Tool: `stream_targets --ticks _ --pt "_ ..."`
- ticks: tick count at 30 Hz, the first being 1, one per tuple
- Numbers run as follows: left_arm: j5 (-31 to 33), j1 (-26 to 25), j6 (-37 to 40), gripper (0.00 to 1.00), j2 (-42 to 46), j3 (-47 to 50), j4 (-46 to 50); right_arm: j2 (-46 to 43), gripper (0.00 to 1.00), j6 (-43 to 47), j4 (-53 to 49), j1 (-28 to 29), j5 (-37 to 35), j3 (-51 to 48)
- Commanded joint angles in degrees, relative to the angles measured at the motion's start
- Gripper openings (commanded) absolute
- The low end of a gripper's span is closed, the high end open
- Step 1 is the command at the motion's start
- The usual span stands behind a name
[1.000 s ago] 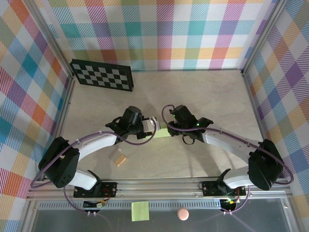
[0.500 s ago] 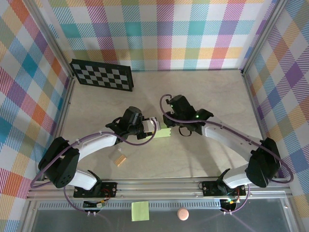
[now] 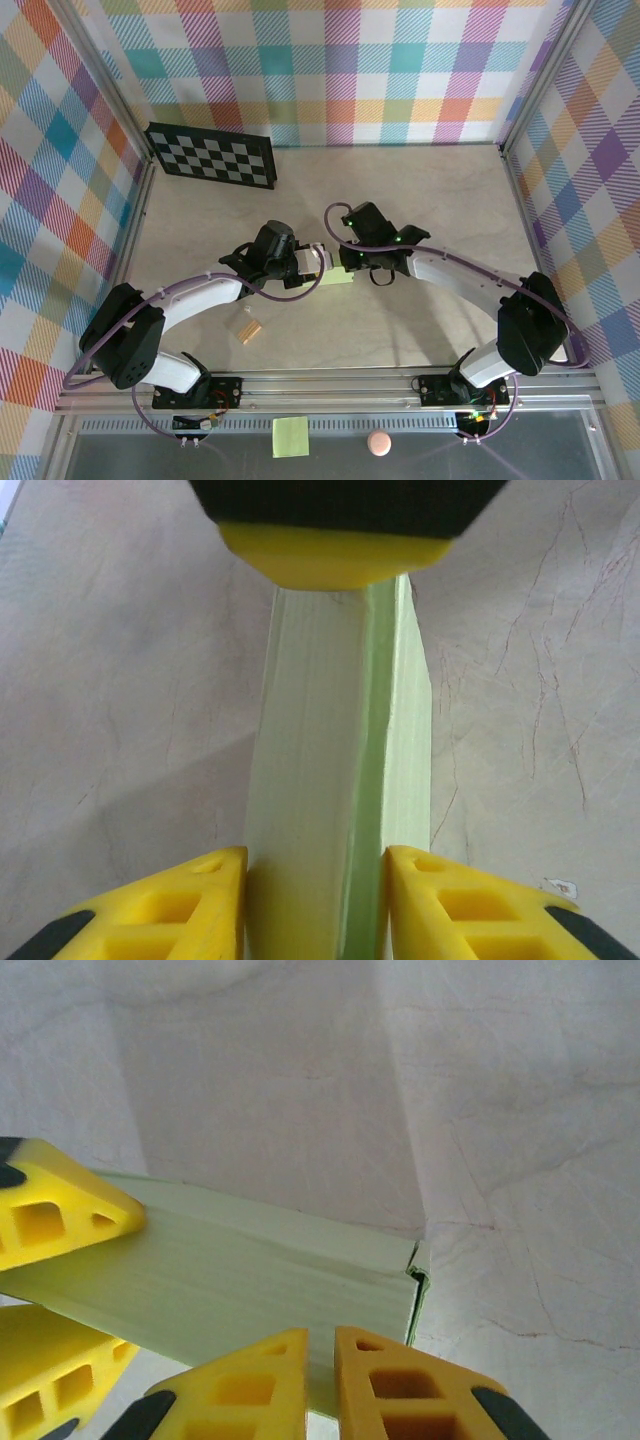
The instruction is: Fold the paper box
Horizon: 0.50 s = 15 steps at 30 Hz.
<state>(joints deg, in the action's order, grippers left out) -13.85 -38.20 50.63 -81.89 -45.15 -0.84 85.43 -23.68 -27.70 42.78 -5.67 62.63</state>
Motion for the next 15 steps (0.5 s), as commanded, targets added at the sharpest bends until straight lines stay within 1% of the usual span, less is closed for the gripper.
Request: stream_targets --ticks 1,15 --pt "-0.1 -0.9 0.1 0.37 0.8 1.7 2.4 -0.9 0.16 -1.4 -0.8 -0.2 1.2 -1.9" --pt "-1.3 -0.9 -1.5 0.38 4.3 2.1 1.1 0.8 0.13 -2.9 1.0 -0.4 0.9 -5.6"
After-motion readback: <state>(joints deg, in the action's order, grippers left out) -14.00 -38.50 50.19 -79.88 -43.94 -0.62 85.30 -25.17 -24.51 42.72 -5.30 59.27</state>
